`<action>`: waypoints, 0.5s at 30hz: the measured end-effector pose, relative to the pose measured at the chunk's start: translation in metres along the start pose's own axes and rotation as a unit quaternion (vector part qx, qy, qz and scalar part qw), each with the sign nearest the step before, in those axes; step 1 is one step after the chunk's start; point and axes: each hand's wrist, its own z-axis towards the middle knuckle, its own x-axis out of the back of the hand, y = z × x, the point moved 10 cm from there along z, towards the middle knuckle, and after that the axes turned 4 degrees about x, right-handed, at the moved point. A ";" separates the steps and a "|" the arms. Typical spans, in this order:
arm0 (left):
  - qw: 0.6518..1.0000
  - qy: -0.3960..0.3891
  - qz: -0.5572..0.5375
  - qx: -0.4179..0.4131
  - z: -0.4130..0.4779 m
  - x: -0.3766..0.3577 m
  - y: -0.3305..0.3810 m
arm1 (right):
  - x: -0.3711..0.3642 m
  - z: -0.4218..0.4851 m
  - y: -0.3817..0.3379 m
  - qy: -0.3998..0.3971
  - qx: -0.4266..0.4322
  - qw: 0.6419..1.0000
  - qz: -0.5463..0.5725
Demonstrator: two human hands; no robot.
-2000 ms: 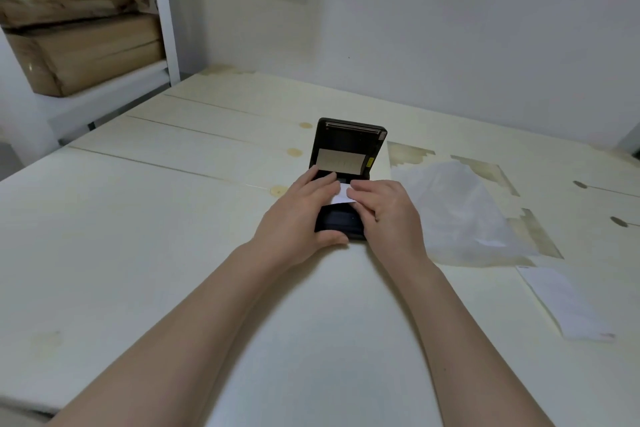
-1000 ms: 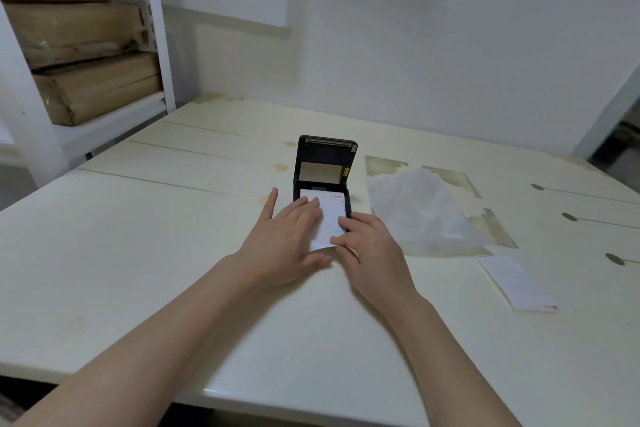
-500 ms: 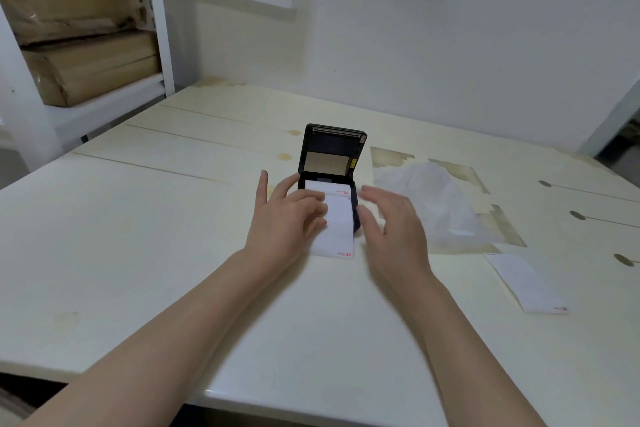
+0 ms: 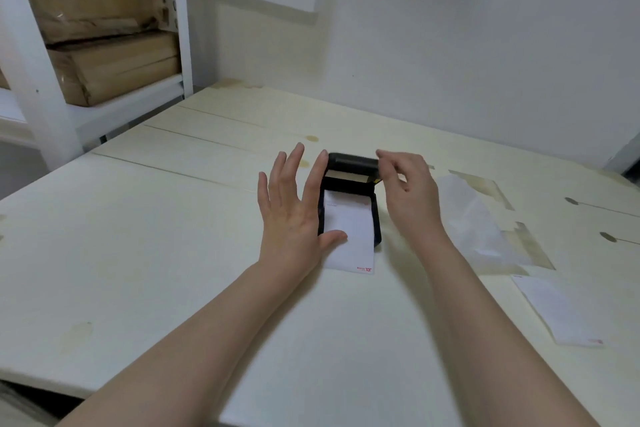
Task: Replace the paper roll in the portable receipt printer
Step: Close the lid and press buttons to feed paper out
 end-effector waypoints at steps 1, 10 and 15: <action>1.000 0.002 0.001 -0.006 0.000 0.000 0.001 | 0.000 -0.007 0.002 0.005 0.006 1.000 0.009; 0.997 -0.007 0.053 -0.048 -0.002 -0.003 0.006 | -0.007 -0.057 0.018 -0.045 0.041 0.998 -0.035; 0.996 -0.016 0.051 -0.069 -0.004 -0.007 0.007 | -0.014 -0.064 0.016 -0.072 0.070 0.991 -0.088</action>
